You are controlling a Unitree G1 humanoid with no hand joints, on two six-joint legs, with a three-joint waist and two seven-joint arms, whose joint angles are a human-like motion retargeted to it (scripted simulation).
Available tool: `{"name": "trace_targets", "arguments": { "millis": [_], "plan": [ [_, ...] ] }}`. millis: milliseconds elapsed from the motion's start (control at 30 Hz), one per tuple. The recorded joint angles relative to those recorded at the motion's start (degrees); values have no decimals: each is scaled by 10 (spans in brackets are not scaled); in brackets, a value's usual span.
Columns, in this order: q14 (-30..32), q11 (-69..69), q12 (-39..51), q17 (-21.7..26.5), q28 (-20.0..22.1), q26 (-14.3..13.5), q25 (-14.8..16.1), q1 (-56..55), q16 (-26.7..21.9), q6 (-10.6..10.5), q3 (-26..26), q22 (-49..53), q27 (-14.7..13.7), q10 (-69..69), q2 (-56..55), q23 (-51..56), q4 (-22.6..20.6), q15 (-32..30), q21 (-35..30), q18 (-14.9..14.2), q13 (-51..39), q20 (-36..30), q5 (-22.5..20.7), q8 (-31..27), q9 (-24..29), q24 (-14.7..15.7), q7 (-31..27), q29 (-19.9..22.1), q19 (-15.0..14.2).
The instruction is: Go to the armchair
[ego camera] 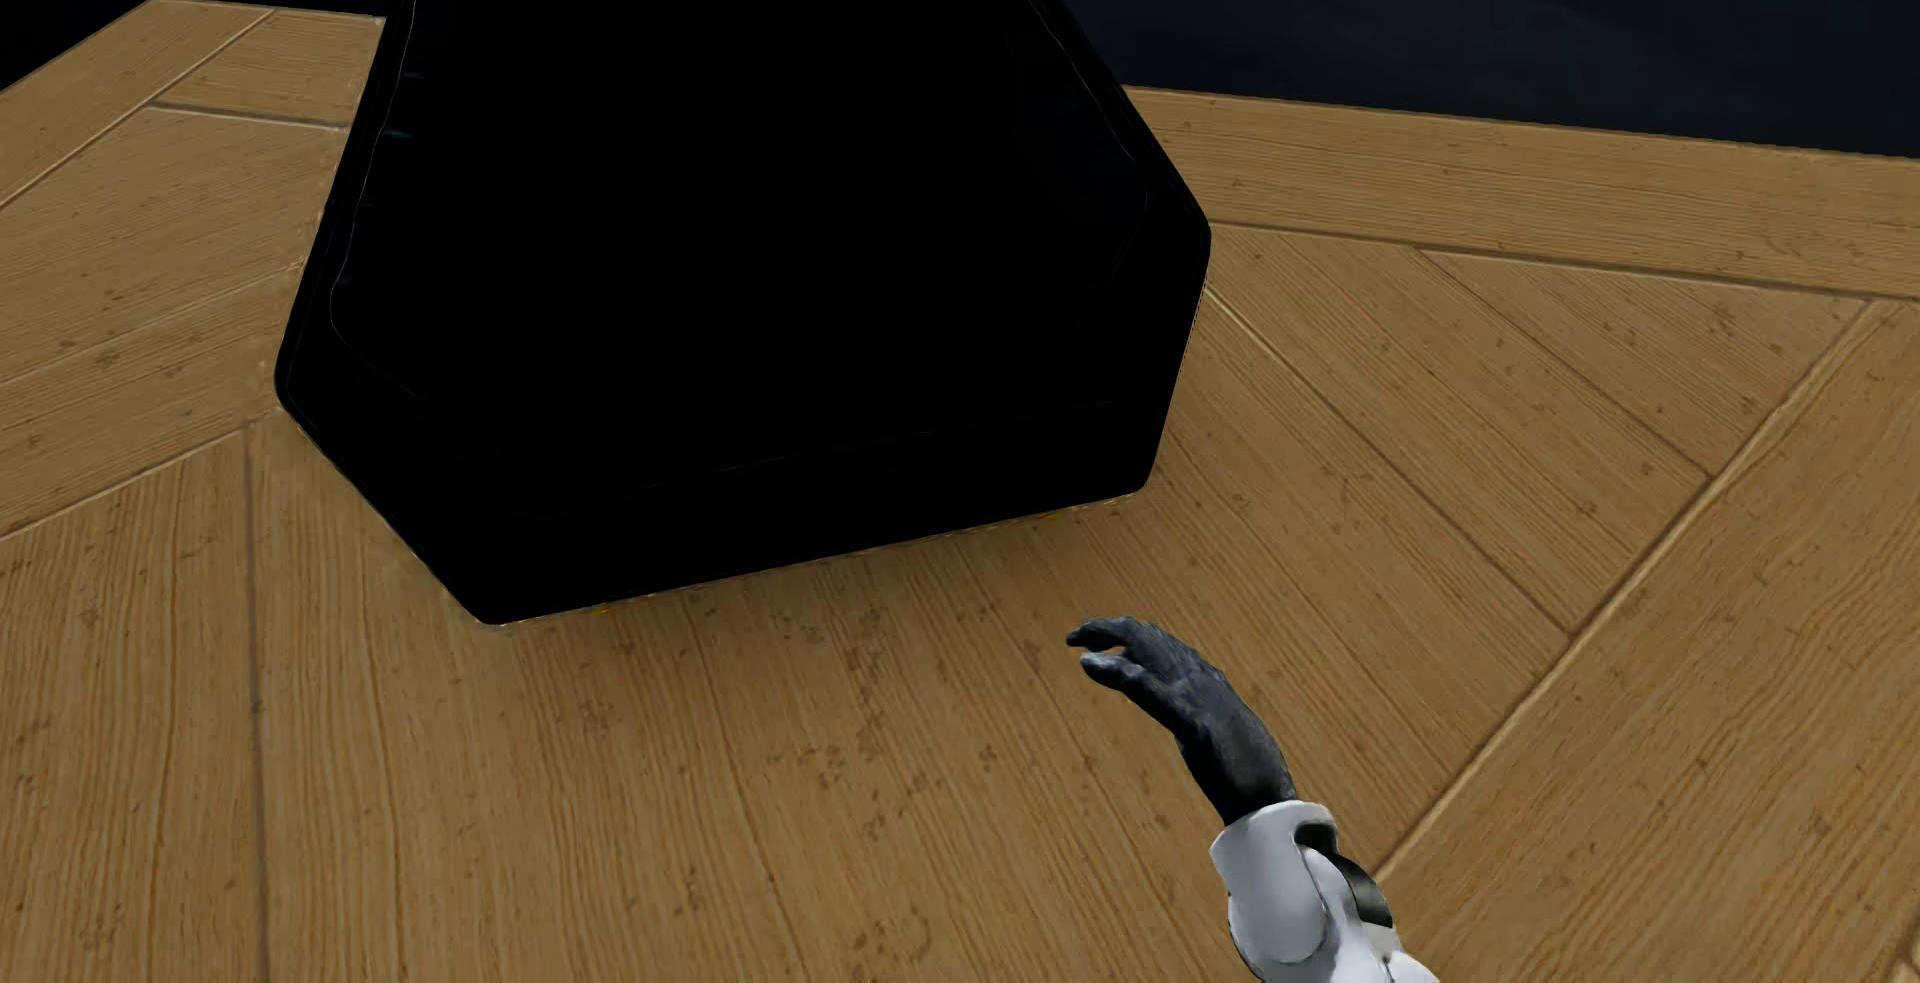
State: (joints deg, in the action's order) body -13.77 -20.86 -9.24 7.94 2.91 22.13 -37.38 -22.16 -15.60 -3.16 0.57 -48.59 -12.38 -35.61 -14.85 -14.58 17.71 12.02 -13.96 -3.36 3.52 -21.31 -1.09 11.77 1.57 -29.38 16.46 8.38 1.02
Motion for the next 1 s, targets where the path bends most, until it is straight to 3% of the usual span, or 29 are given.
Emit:
{"name": "trace_targets", "arguments": {
  "millis": [33,133,200,233,300,333,367,400,500,600,667,733,833,900,1000],
  "plan": [
    [55,21,-26,7,-5,0,2,24,0,-3,-3,-4,9,82,9,0,-24,-3,-3,32,-1,-5,-1,-11,-3,9,-1,-14,-2],
    [58,17,-82,2,-9,4,15,71,22,-5,-4,-3,75,154,5,-45,-30,8,27,15,14,-3,-2,-35,-7,36,44,-18,-10],
    [56,12,-77,-29,-39,5,11,76,36,-2,-4,-7,136,162,3,-92,-40,18,96,14,48,-22,8,-40,-8,34,51,27,-19],
    [55,16,-61,-51,-47,2,29,77,39,-1,-2,-7,163,165,7,-117,-46,22,138,19,66,-34,14,-37,-9,27,50,49,-22],
    [55,24,-14,-70,-25,-1,77,79,45,2,1,-5,200,173,17,-175,-62,25,195,22,96,-41,28,-27,-11,20,42,58,-29],
    [54,25,14,-58,-11,-7,78,79,46,3,2,-1,214,175,20,-208,-71,28,195,23,111,-45,36,-21,-12,11,35,40,-33],
    [52,21,43,-44,-4,-11,60,79,45,4,2,4,236,174,21,-239,-79,31,179,26,119,-64,44,-15,-12,-19,29,11,-37],
    [48,12,70,-28,7,-13,35,77,50,6,2,16,250,171,19,-267,-85,35,158,29,131,-59,52,-11,-13,-23,25,-26,-40],
    [31,-37,111,2,44,-65,-19,67,61,12,5,93,276,149,-1,-324,-101,56,132,38,138,-20,76,-8,-11,11,19,-120,-48],
    [-5,-157,126,8,70,-96,-35,55,54,21,9,159,271,105,-61,-318,-110,72,154,47,130,-15,102,-28,-6,6,26,-122,-59],
    [-23,-230,120,8,76,-101,-36,52,48,27,12,173,251,79,-103,-294,-108,78,165,48,116,-9,100,-71,-3,10,40,-93,-83],
    [-25,-178,121,-2,62,-85,-34,62,39,30,13,139,229,82,-95,-265,-105,95,165,45,107,-20,79,-122,-4,20,48,-67,-84],
    [-16,-65,128,-14,8,-34,-29,86,26,32,9,45,194,110,-41,-210,-102,60,142,43,104,-66,75,-114,-10,14,53,-60,-63],
    [-15,-41,114,-14,8,-2,-16,93,31,29,4,-11,173,112,-28,-188,-91,50,128,39,107,-64,64,-117,-9,26,62,-51,-65],
    [-10,-29,77,-4,-25,-7,-9,95,33,26,-1,-50,170,118,-24,-174,-79,46,119,32,113,-84,52,-116,-7,40,66,-53,-63]
  ]
}}
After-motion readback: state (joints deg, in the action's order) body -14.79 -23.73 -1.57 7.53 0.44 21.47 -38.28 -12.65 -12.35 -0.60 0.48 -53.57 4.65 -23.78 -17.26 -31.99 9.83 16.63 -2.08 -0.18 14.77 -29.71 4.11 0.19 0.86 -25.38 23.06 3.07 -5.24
